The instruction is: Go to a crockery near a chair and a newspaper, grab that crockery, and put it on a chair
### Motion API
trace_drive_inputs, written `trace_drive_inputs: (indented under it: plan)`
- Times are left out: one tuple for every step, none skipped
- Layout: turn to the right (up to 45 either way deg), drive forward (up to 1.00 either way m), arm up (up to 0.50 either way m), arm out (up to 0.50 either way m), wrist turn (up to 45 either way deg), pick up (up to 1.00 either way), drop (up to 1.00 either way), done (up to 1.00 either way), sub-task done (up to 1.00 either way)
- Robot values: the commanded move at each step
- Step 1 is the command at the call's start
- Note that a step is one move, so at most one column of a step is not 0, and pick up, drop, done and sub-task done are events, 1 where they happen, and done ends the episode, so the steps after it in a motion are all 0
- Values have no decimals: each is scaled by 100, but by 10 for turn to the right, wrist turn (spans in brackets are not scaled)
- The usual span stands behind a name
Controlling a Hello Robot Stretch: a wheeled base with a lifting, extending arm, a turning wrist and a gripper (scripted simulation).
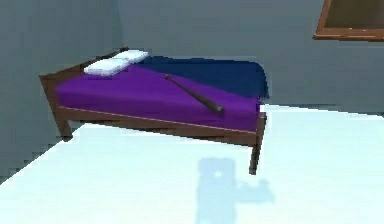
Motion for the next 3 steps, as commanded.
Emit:
trace_drive_inputs:
  plan:
    - [-450,0,0,0,0,0,0,0,0]
    - [-450,0,0,0,0,0,0,0,0]
    - [-390,0,0,0,0,0,0,0,0]
